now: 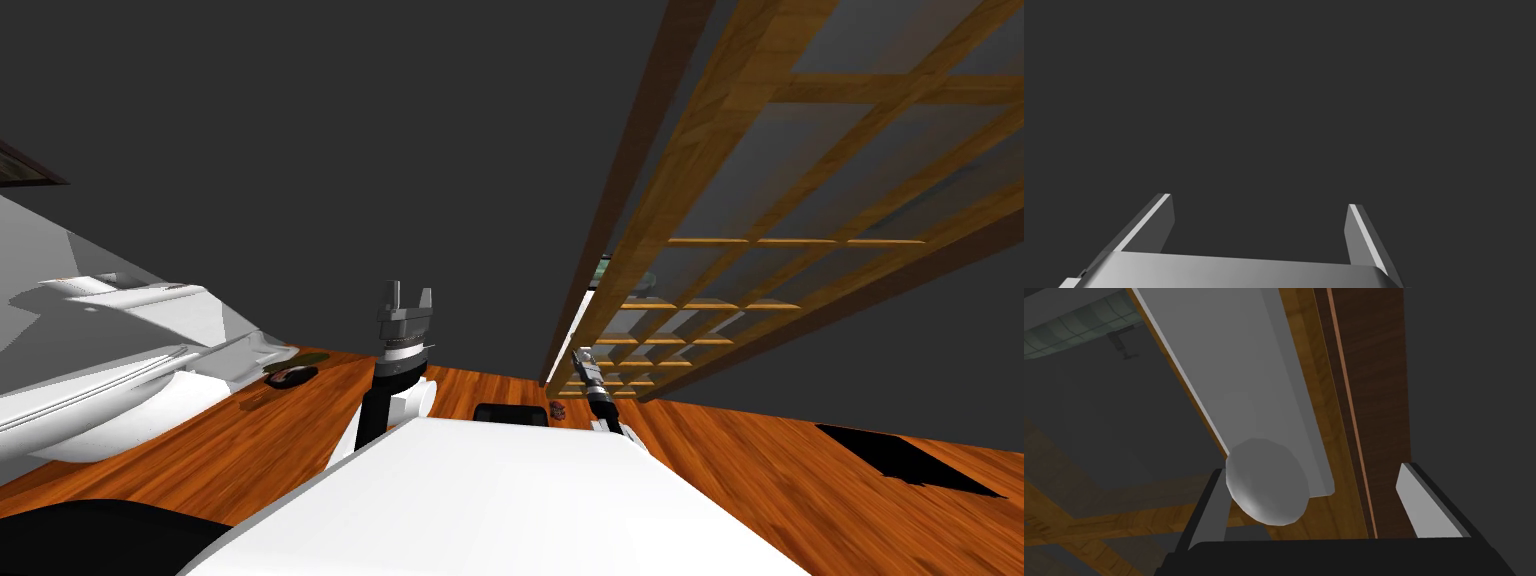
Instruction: Pull the door open
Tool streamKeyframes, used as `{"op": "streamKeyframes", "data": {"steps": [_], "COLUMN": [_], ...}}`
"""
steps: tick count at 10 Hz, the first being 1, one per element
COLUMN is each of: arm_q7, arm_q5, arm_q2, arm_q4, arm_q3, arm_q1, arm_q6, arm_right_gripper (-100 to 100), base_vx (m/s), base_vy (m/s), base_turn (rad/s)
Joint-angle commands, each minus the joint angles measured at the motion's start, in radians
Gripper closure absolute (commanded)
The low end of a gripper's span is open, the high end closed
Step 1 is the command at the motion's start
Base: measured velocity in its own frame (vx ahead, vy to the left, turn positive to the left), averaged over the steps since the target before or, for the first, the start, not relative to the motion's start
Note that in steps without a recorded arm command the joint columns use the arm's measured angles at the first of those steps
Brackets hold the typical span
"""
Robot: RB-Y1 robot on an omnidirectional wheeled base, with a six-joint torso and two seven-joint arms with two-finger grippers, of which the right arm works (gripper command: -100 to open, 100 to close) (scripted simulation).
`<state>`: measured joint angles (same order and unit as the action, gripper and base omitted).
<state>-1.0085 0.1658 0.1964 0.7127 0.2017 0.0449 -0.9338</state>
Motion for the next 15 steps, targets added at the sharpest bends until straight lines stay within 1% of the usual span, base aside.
{"op": "streamKeyframes", "data": {"steps": [1,2,4,5,6,7,8,9,11,12,15], "arm_q7": [0.032,0.032,0.092,0.098,0.132,0.156,0.17,0.2,0.208,0.246,0.246], "arm_q5": [0.001,0.001,-0.013,-0.013,-0.021,-0.03,-0.03,-0.039,-0.039,-0.049,-0.049], "arm_q2": [-0.013,-0.013,-0.011,-0.011,-0.009,-0.007,-0.007,-0.006,-0.006,-0.004,-0.004], "arm_q4": [-0.02,-0.02,-0.024,-0.024,-0.026,-0.028,-0.028,-0.03,-0.03,-0.033,-0.033], "arm_q3": [-0.018,-0.018,-0.026,-0.026,-0.031,-0.036,-0.036,-0.041,-0.041,-0.047,-0.047], "arm_q1": [-0.003,-0.003,-0.006,-0.006,-0.008,-0.01,-0.01,-0.012,-0.012,-0.014,-0.014], "arm_q6": [-0.01,-0.01,-0.01,-0.01,-0.009,-0.009,-0.009,-0.009,-0.009,-0.009,-0.009], "arm_right_gripper": [100,100,100,100,100,100,100,100,100,100,100], "base_vx": [-0.04,-0.015,-0.04,-0.044,-0.043,-0.056,-0.032,-0.043,-0.026,-0.042,-0.012], "base_vy": [-0.003,-0.002,0.012,0.002,0.008,0.008,-0.011,-0.003,-0.003,0.007,0.003], "base_turn": [0.016,0.004,0.023,0.003,0.034,0.046,-0.016,0.021,0.007,0.022,0.006]}}
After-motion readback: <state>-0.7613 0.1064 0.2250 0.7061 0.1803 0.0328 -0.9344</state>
